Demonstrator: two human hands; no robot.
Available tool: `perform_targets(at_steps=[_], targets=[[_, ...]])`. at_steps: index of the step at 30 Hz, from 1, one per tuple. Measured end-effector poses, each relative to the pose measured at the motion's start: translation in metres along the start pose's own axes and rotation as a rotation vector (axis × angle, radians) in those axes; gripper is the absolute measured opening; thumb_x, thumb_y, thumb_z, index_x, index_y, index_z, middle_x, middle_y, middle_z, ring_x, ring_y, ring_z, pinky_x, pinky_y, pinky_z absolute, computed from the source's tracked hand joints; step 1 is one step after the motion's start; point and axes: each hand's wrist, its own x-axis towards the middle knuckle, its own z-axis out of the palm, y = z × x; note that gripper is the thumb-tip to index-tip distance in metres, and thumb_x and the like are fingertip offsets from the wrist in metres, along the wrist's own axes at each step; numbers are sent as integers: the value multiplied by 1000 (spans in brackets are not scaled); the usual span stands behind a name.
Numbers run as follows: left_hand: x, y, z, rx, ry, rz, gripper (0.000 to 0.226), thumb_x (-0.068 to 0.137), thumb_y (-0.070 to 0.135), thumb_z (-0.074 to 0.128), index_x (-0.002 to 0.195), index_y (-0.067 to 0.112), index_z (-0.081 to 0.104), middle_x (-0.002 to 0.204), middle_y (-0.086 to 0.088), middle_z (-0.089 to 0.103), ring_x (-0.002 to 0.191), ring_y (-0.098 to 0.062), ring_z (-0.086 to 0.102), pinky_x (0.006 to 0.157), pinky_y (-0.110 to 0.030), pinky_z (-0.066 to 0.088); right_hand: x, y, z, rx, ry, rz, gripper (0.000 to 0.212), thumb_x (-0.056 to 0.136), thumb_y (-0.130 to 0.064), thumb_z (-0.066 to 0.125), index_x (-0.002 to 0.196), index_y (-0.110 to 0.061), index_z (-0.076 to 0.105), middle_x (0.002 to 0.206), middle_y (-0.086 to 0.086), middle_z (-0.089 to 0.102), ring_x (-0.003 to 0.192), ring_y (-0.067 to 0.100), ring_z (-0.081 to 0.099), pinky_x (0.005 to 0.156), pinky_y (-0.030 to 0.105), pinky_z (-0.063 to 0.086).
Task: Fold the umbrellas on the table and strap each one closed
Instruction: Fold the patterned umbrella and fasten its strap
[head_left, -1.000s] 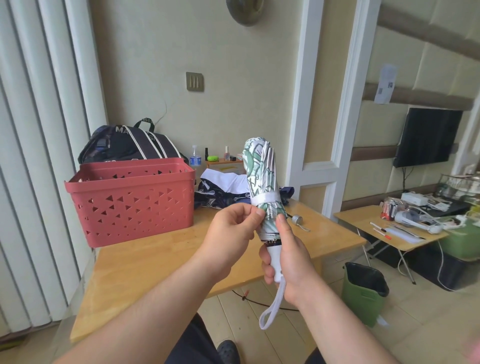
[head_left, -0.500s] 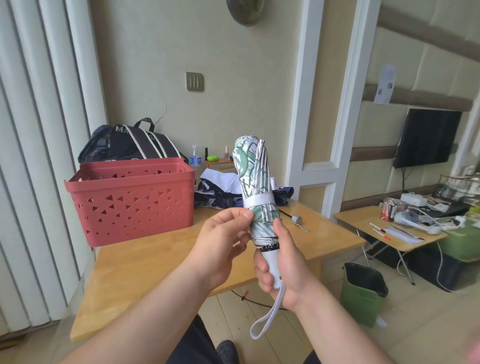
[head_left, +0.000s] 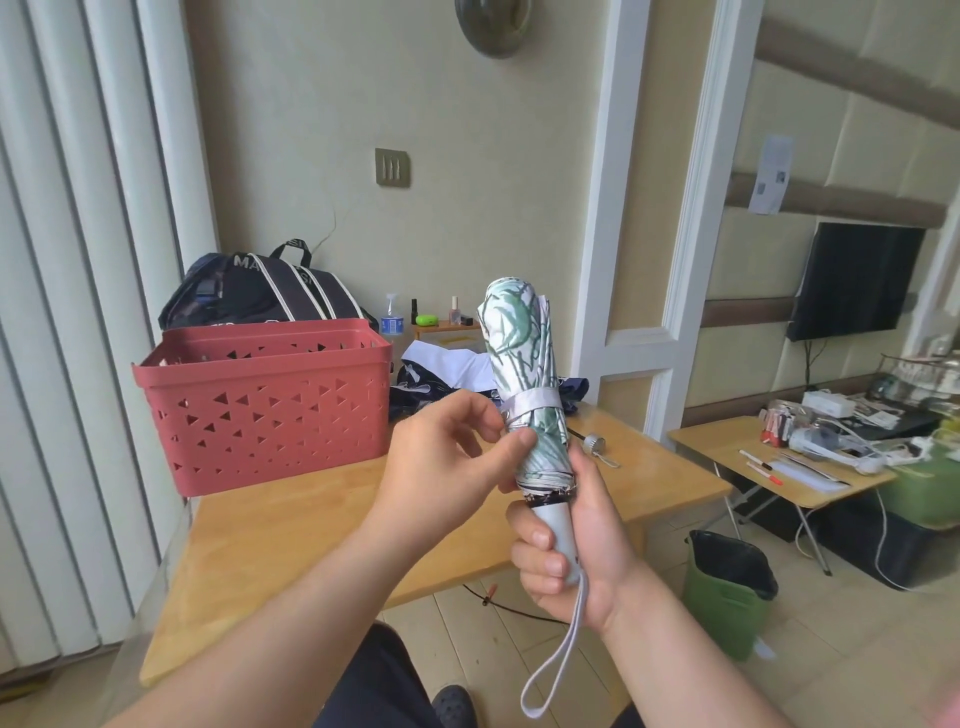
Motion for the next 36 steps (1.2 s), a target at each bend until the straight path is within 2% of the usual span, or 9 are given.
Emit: perform_targets(at_steps=[4, 6, 9, 14, 20, 23, 30, 33, 36], targets=[[6, -4, -3, 366, 55, 240, 32, 85, 66, 68, 79, 34, 63, 76, 19, 65, 73, -5, 60, 69, -33, 49, -1, 0, 1, -33, 53, -8, 69, 84, -80, 48, 88, -15, 70, 50, 1, 41, 31, 12, 39, 31, 17, 29], [9, -6, -3, 581, 86, 365, 33, 92, 64, 58, 81, 34, 65, 75, 18, 64, 71, -6, 60, 72, -38, 46, -1, 0, 0, -73, 112, -23, 70, 86, -81, 46, 88, -15, 68, 51, 1, 39, 32, 12, 37, 32, 18, 30], [10, -6, 0, 730, 145, 476, 31, 99, 52, 54, 81, 30, 67, 73, 13, 65, 72, -14, 64, 73, -42, 43, 1, 3, 0, -123, 172, -34, 72, 88, -83, 43, 87, -15, 67, 53, 1, 39, 33, 12, 35, 34, 18, 29], [11, -10, 2, 694, 167, 552, 24, 99, 38, 58, 82, 25, 67, 71, 10, 64, 70, -18, 64, 71, -42, 43, 3, 8, 3, -88, 192, -62, 69, 88, -82, 46, 92, -16, 63, 53, 1, 41, 33, 11, 37, 33, 18, 28], [9, -10, 2, 635, 174, 646, 19, 99, 29, 61, 84, 21, 69, 73, 9, 63, 71, -19, 62, 71, -43, 42, 5, 5, 10, -32, 169, -55, 69, 86, -81, 46, 75, -17, 70, 49, -1, 41, 31, 9, 36, 31, 16, 26], [10, -10, -1, 659, 170, 680, 20, 100, 30, 62, 85, 20, 69, 73, 8, 62, 72, -20, 62, 70, -44, 42, 4, 5, 9, -28, 155, -37, 70, 88, -81, 44, 76, -16, 68, 49, -1, 41, 30, 9, 37, 31, 15, 26], [10, -13, -4, 446, 113, 532, 24, 94, 47, 72, 88, 24, 68, 83, 16, 62, 80, -14, 56, 75, -37, 46, -1, 5, -2, -18, 47, -4, 68, 88, -79, 46, 89, -15, 66, 49, 0, 40, 31, 11, 38, 31, 16, 28], [13, -6, -11, 225, 20, 388, 32, 86, 57, 77, 98, 30, 64, 95, 20, 62, 91, -3, 57, 83, -22, 45, -1, 6, -9, 12, -98, 24, 66, 93, -76, 47, 100, -13, 66, 50, 1, 45, 33, 11, 45, 33, 18, 30], [23, 3, -16, -5, 27, 174, 15, 95, 44, 71, 103, 37, 59, 98, 15, 67, 94, -9, 65, 81, -35, 55, 1, 8, -14, 19, -227, 44, 65, 96, -72, 48, 107, -10, 63, 53, 3, 49, 36, 13, 50, 35, 21, 34]])
